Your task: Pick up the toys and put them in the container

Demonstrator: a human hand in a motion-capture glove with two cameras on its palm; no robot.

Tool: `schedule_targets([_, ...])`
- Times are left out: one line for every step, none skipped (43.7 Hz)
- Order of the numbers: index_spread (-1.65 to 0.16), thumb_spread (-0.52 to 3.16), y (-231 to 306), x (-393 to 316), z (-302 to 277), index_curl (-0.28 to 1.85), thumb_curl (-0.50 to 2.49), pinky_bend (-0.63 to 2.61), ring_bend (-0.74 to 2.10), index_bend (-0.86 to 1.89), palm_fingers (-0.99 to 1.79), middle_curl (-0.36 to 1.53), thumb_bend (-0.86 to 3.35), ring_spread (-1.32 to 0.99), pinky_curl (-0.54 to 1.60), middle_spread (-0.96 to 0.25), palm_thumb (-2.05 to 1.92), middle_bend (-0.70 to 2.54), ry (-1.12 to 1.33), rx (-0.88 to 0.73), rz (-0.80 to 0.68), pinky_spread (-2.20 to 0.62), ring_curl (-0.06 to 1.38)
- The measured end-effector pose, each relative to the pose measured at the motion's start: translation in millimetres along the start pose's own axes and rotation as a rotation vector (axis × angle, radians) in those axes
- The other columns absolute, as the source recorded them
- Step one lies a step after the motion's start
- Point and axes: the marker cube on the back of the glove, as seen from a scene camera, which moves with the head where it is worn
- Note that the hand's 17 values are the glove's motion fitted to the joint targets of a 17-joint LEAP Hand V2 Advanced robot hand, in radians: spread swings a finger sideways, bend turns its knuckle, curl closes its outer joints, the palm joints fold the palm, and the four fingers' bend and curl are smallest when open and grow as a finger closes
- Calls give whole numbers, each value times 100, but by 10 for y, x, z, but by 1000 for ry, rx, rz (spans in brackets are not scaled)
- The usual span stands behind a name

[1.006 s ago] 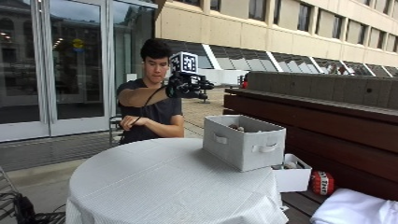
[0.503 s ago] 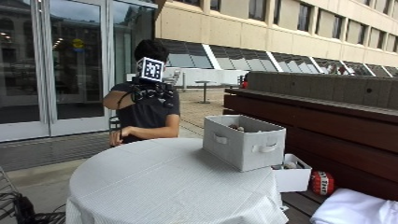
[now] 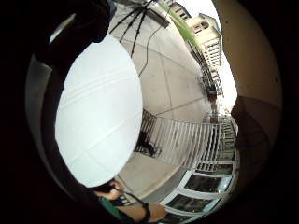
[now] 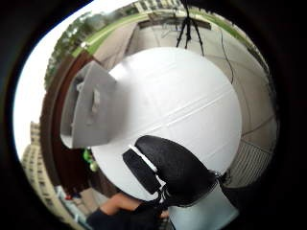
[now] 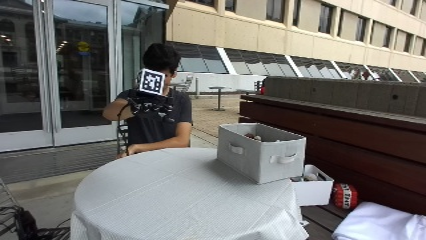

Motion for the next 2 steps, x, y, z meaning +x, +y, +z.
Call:
schedule_targets([-33, 103, 10, 0, 3, 22, 19, 97, 39, 11, -12, 35, -7, -13, 31, -6, -9, 18, -2, 1, 3, -2, 28])
schedule_targets([-33, 103, 17, -1, 5, 22, 19, 97, 38, 11, -13, 35, -7, -13, 31, -6, -9, 18, -3, 2, 5, -2, 28])
